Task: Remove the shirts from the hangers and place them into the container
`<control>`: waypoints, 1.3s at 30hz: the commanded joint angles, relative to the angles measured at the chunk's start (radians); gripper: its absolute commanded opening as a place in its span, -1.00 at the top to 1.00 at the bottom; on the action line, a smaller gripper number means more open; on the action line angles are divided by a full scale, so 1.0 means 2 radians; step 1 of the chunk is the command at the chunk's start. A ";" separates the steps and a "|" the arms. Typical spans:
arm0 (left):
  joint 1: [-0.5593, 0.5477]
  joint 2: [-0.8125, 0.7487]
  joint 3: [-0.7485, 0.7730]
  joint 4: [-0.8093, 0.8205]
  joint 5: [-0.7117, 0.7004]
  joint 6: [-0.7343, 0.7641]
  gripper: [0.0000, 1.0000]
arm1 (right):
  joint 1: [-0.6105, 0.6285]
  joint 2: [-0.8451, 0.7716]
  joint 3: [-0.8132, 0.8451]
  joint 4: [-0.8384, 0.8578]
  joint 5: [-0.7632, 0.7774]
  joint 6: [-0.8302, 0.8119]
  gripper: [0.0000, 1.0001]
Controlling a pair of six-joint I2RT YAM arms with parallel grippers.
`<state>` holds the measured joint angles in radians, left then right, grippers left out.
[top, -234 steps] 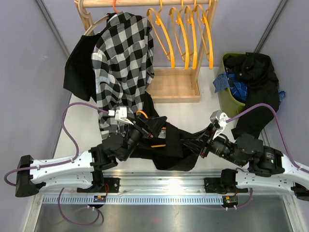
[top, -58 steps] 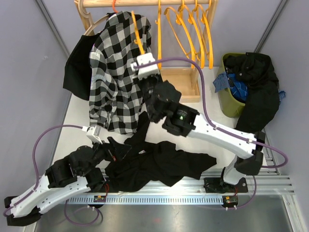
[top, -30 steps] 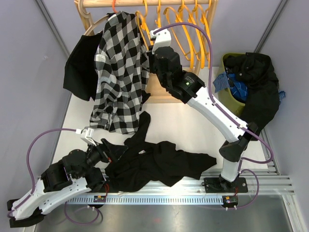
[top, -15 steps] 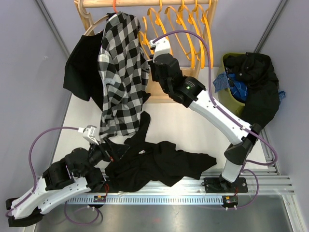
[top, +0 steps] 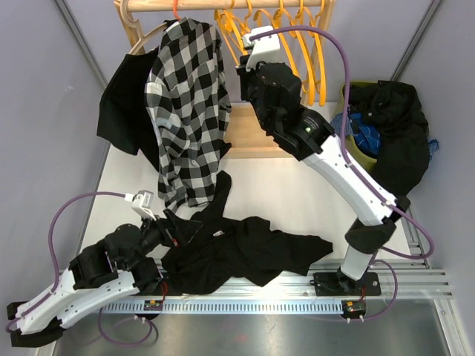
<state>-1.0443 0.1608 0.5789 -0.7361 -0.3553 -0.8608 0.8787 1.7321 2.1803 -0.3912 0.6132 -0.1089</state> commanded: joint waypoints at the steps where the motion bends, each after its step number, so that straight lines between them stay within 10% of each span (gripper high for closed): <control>1: 0.000 0.003 0.008 0.022 0.001 0.009 -0.97 | -0.011 0.045 0.053 0.001 0.014 -0.021 1.00; 24: 0.000 -0.031 0.012 -0.008 -0.004 0.000 -0.98 | -0.048 -0.002 -0.107 -0.007 -0.082 0.090 0.97; 28: 0.001 -0.031 0.012 -0.008 -0.005 -0.001 -0.98 | -0.031 -0.054 -0.200 0.024 -0.114 0.096 -0.80; 29: 0.000 -0.031 0.013 -0.008 -0.006 -0.001 -0.98 | -0.026 -0.070 -0.229 0.022 -0.108 0.094 -0.98; 39: 0.000 -0.028 0.010 -0.016 -0.006 -0.006 -0.98 | 0.117 -0.173 -0.466 0.007 0.000 0.200 -0.99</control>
<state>-1.0443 0.1062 0.5793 -0.7769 -0.3569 -0.8658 1.0519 1.4437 1.3308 -0.3496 0.4999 0.1524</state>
